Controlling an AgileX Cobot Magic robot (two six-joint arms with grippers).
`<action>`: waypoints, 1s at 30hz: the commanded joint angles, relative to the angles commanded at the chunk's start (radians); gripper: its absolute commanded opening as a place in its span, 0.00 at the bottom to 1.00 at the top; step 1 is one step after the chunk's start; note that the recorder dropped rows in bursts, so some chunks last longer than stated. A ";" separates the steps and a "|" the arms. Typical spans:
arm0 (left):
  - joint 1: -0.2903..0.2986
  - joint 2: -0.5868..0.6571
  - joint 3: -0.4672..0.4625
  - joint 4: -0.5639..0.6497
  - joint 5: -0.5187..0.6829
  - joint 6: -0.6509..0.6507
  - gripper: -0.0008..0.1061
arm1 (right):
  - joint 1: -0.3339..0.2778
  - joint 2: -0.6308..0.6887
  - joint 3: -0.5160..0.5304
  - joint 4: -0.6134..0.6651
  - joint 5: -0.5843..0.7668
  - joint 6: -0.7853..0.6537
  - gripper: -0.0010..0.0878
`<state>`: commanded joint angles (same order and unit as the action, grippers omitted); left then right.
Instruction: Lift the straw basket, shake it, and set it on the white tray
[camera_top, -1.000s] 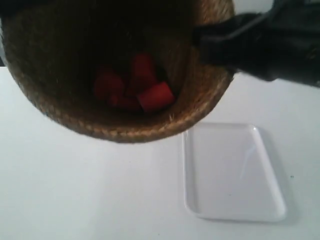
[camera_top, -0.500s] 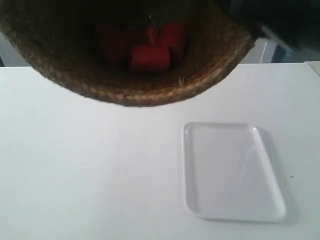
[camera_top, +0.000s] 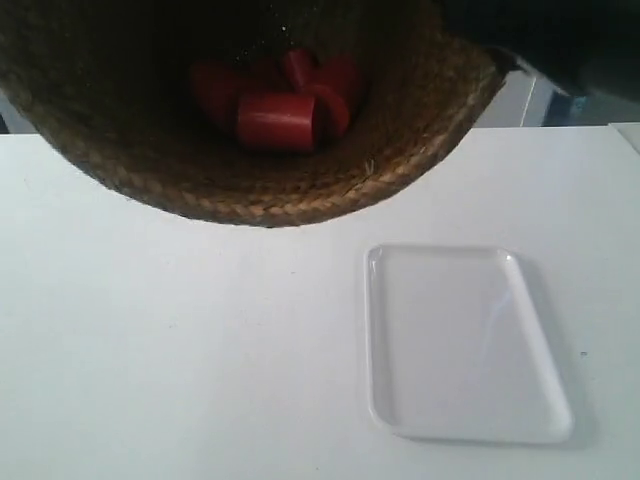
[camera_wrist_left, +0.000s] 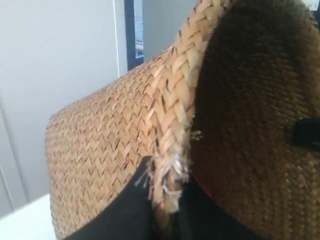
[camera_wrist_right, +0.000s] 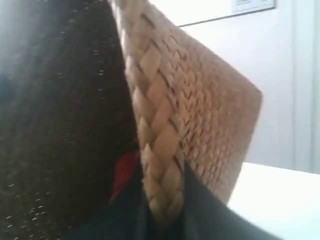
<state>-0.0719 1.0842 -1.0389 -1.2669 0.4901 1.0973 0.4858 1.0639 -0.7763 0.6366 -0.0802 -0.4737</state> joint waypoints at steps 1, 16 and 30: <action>0.000 -0.004 -0.016 -0.005 0.043 -0.012 0.01 | -0.002 -0.012 -0.021 0.003 0.096 0.005 0.01; 0.000 -0.093 -0.057 -0.042 0.150 0.032 0.01 | -0.015 -0.131 -0.143 0.026 0.334 0.027 0.01; 0.009 -0.083 0.092 -0.260 0.055 0.273 0.01 | 0.011 -0.097 0.004 -0.003 -0.024 0.023 0.01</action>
<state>-0.0626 1.0009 -0.9467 -1.5270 0.5453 1.3705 0.4971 0.9669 -0.7723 0.6332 -0.1045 -0.4507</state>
